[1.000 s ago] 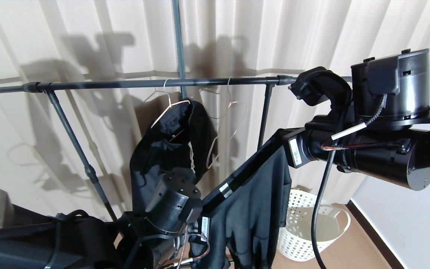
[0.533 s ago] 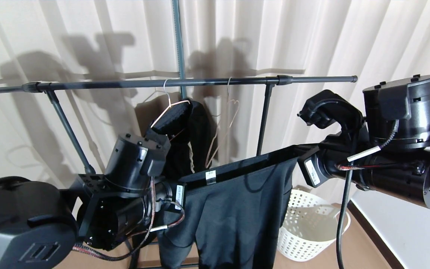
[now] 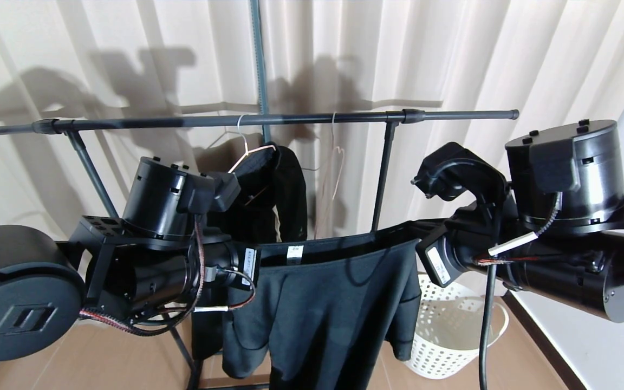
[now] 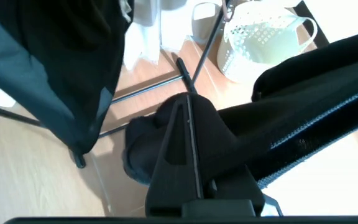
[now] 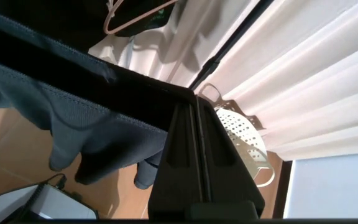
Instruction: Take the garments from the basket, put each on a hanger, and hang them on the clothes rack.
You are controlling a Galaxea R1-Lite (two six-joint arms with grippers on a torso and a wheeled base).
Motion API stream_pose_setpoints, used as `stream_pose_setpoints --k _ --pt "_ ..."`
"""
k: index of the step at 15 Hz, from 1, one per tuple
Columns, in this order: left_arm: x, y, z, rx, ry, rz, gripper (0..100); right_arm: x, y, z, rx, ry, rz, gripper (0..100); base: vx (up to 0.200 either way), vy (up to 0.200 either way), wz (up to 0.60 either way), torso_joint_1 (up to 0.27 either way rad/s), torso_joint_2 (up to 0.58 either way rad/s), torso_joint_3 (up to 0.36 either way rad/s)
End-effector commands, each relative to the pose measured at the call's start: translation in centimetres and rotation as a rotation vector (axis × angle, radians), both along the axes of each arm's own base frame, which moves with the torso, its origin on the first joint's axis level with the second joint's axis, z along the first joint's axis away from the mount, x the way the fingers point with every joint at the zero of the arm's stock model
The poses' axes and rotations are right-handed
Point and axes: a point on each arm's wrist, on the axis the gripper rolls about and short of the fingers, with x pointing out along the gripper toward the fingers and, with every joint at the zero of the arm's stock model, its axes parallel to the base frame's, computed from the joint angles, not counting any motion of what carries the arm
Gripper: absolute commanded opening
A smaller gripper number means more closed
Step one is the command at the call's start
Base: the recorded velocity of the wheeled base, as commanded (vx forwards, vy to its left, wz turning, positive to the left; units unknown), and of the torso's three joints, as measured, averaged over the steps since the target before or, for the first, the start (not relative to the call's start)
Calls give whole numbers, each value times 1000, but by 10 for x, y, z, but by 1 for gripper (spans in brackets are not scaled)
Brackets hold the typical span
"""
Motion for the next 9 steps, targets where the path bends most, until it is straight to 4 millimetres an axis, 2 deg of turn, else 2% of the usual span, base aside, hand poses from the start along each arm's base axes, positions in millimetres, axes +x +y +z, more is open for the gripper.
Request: stream_pose_setpoints --k 1,6,9 --pt "4 8 1 -33 16 -15 0 10 9 1 -3 1 -1 0 0 0 0 0 0 0" --pt "20 24 17 -87 6 -47 0 9 8 13 -43 32 -3 0 0 0 0 0 0 0" --pt "30 18 42 -97 -57 -111 0 -9 -2 28 -109 83 28 0 0 0 0 0 0 0"
